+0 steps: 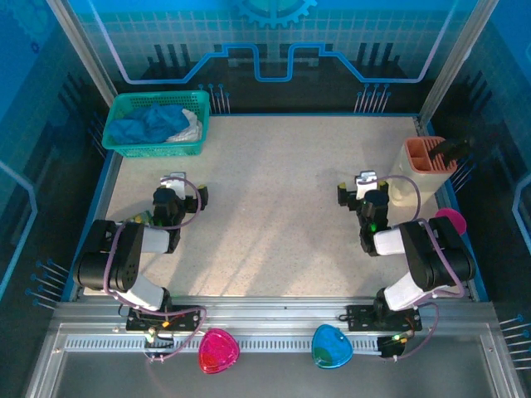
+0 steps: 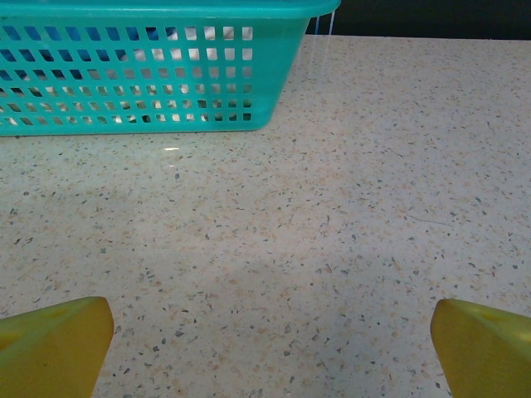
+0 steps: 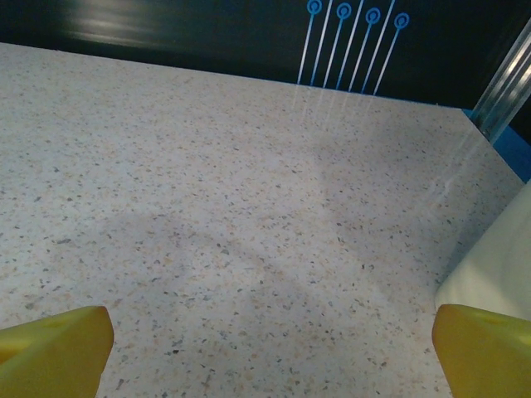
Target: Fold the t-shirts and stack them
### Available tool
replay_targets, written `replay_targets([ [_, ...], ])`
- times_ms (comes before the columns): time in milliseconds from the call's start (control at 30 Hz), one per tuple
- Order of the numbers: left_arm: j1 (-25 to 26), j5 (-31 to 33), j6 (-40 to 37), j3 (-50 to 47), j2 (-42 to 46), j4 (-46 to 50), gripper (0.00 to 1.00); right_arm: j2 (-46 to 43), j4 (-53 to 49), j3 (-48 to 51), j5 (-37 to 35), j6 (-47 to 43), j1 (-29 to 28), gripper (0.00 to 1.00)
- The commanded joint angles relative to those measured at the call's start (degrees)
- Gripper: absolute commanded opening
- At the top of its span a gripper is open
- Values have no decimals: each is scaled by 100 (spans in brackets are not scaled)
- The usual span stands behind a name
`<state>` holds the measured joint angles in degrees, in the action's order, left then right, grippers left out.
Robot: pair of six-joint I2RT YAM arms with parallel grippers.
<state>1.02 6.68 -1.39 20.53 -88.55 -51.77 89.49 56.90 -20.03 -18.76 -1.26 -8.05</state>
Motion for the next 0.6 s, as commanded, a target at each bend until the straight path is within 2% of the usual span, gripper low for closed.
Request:
replay_targets([
  [0, 48, 71, 112, 131, -48, -150, 99, -72, -260, -156, 250, 218, 203, 100],
  [433, 48, 78, 108, 126, -48, -157, 99, -81, -249, -137, 303, 221, 225, 100],
  [500, 63, 279, 117, 116, -17, -168, 99, -111, -83, -58, 245, 204, 208, 100],
  [567, 74, 479, 174, 148, 328, 218, 99, -342, -170, 21, 197, 179, 145, 100],
])
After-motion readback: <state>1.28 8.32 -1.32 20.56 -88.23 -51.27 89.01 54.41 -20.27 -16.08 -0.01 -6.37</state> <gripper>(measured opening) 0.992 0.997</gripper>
